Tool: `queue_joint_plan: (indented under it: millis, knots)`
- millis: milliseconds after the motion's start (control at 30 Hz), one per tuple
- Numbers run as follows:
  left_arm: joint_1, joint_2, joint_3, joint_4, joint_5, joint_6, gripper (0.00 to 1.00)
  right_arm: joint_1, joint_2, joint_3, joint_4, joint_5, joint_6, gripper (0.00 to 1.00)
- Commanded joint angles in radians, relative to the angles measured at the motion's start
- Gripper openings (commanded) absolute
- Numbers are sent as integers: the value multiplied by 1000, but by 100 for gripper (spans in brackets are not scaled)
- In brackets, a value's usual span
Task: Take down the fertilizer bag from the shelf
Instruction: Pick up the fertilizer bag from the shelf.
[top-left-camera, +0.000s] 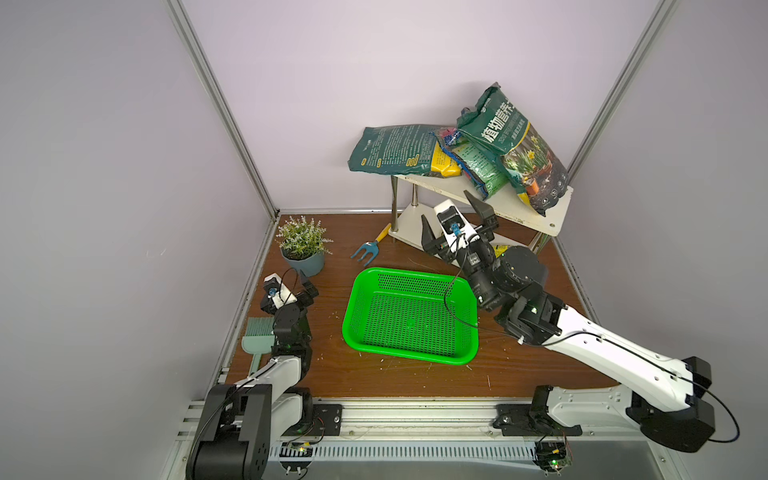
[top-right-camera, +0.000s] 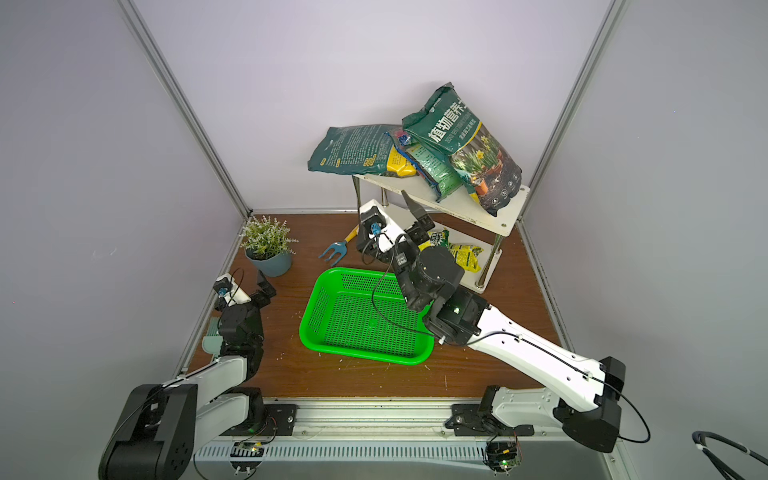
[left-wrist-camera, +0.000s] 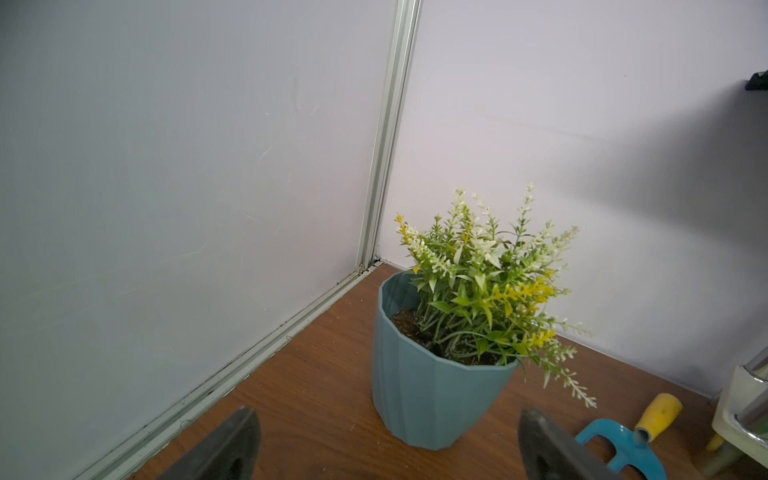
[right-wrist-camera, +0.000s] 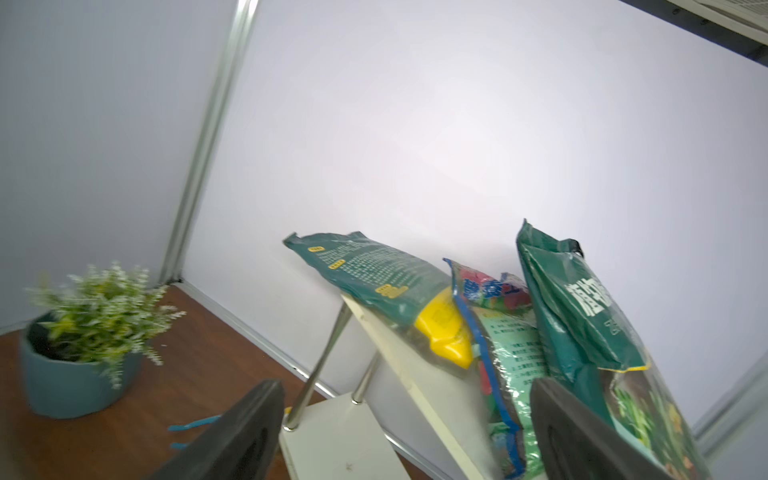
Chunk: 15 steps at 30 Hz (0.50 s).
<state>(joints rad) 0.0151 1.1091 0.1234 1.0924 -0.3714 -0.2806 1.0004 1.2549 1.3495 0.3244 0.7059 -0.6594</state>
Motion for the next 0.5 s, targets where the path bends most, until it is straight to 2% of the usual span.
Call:
queue_joint_plan:
  millis: [0,133,233,467]
  knots:
    - [9,10,34,-6,18,-3,100,-77,23,89,48,54,-42,97]
    - [8,14,39,-6,38,-4,100,-168,90,184,16,40,-20,97]
    - [6,3,41,-11,50,-5,100,-227,179,312,-79,51,0,97]
    - [2,17,54,-16,72,10,100,-318,471,758,-386,125,47,99]
